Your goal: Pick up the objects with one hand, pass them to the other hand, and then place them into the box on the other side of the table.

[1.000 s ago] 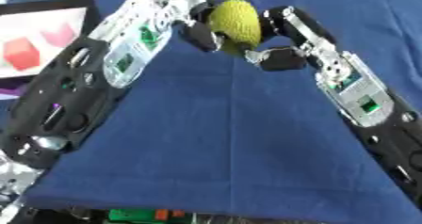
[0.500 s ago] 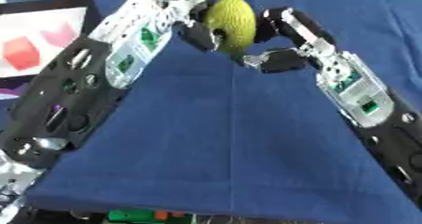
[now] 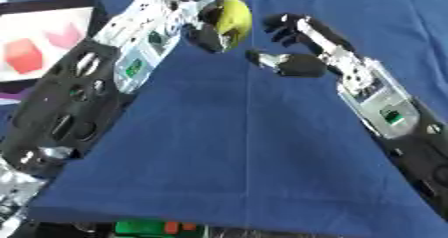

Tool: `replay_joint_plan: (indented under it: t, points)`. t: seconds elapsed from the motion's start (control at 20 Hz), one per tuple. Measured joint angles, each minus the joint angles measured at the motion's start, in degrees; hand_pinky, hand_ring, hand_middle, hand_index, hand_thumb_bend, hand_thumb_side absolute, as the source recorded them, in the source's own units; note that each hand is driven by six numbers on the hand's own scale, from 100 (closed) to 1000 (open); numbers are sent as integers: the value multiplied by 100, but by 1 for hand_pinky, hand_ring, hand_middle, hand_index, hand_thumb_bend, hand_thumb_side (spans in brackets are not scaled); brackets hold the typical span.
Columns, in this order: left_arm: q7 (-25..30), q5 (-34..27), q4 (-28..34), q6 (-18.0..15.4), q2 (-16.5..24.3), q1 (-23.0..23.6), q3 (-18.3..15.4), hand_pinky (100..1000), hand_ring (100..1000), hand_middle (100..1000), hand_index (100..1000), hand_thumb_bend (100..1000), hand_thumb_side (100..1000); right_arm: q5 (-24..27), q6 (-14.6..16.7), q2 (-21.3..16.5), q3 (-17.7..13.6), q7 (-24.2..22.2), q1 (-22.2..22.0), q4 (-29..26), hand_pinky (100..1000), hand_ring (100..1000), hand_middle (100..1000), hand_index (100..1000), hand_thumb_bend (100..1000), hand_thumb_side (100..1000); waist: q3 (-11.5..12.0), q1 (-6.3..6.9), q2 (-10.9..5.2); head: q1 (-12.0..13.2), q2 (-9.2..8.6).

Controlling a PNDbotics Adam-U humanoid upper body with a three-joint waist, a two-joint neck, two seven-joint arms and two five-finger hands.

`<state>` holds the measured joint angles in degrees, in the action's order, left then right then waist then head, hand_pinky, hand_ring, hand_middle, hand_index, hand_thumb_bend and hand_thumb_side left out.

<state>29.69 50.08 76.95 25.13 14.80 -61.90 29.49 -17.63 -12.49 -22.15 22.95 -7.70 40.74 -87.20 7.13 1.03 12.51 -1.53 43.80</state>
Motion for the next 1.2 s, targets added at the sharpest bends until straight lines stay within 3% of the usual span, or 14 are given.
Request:
replay_joint_plan:
  t: [0.4, 1.2]
  points:
    - [14, 81, 192, -13, 141, 53, -71, 699, 525, 372, 351, 100, 206, -93, -265, -52, -38, 113, -49, -1, 767, 783, 794, 881, 488, 652, -1, -1, -1, 37, 0]
    - [-101, -266, 692, 269, 785, 144, -548, 704, 519, 360, 336, 100, 211, -81, -319, -202, -71, 120, -174, -99, 769, 785, 795, 883, 482, 656, 6, 0, -2, 23, 0]
